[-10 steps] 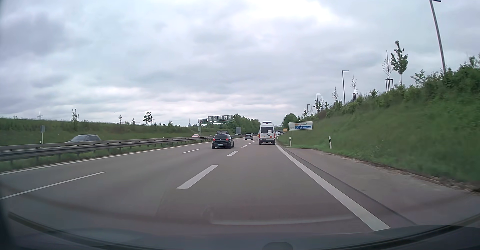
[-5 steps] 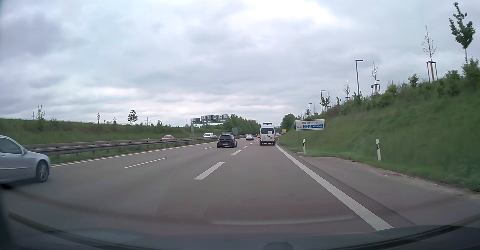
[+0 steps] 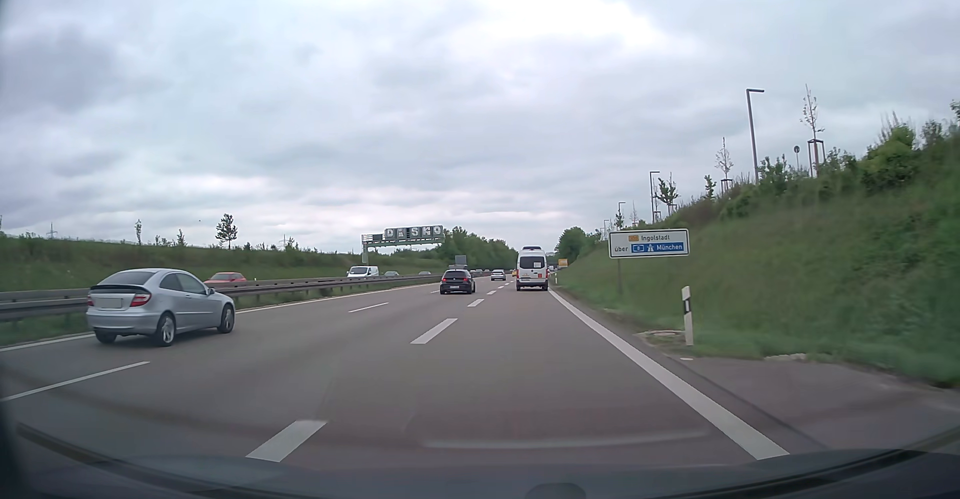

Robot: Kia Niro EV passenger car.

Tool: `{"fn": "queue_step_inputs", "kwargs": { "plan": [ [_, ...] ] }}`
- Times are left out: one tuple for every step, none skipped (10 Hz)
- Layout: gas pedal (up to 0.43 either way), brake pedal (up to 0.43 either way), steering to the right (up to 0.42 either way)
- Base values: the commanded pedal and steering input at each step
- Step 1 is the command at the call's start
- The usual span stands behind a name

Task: Follow the waypoints while adhering to traffic rules and regulations

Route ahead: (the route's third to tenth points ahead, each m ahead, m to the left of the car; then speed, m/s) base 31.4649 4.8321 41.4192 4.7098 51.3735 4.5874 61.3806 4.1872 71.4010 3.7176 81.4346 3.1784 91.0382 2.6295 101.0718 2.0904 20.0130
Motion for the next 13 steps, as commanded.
{"fn": "queue_step_inputs", "kwargs": {
  "plan": [
    [0.157,0.000,0.005],
    [0.169,0.000,0.005],
    [0.177,0.000,0.005],
    [0.177,0.000,0.005],
    [0.189,0.000,0.005],
    [0.189,0.000,0.005],
    [0.177,0.000,0.005],
    [0.177,0.000,0.005],
    [0.157,0.000,0.004],
    [0.150,0.000,0.003],
    [0.150,0.000,0.002],
    [0.150,0.000,0.002],
    [0.157,0.000,0.001]
  ]
}}
